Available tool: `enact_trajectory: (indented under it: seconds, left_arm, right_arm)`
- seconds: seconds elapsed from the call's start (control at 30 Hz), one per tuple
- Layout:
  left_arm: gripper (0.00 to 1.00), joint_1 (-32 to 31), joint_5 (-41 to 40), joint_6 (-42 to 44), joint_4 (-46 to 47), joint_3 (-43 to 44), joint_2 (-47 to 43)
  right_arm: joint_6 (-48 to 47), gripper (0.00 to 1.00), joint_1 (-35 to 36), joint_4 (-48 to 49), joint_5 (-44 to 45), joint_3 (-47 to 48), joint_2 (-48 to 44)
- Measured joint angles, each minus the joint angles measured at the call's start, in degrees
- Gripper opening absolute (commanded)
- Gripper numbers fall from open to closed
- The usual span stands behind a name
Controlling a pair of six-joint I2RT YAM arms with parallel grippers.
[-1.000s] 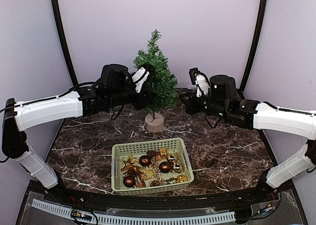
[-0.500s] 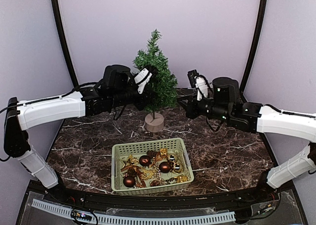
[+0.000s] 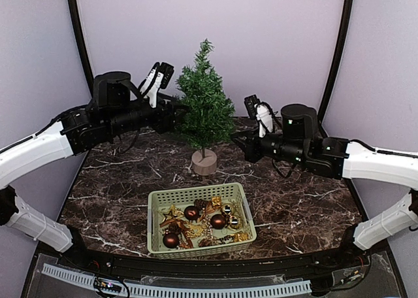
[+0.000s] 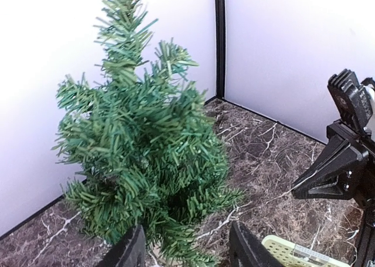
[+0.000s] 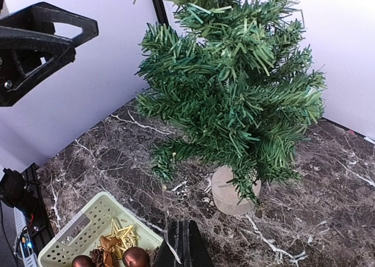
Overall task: Decorate the small christmas tree
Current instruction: Wrap the side of the string light in the gap of the branches.
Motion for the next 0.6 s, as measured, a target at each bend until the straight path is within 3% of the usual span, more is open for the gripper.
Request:
enact_trajectory:
  seconds: [0.17,0.33,0.6]
  left_arm:
    - [0.50,1.29,0.37,-4.76,-4.68,0.72,0.74]
    - [0.60,1.51,1.44,-7.43,-8.76,0.87,5.09]
    - [0.62,1.97,2.56,-8.98,-9.49,0.87,7.17]
  right_arm:
    - [-0.07,0.00,1.18,-0.33,0.85,1.27,0.13]
    - [-0.13,0.00,2.08,-0.33,2.01,2.54,0.31]
    - [0.15,0.00,2.25,-0.26,3.72,5.03,2.03]
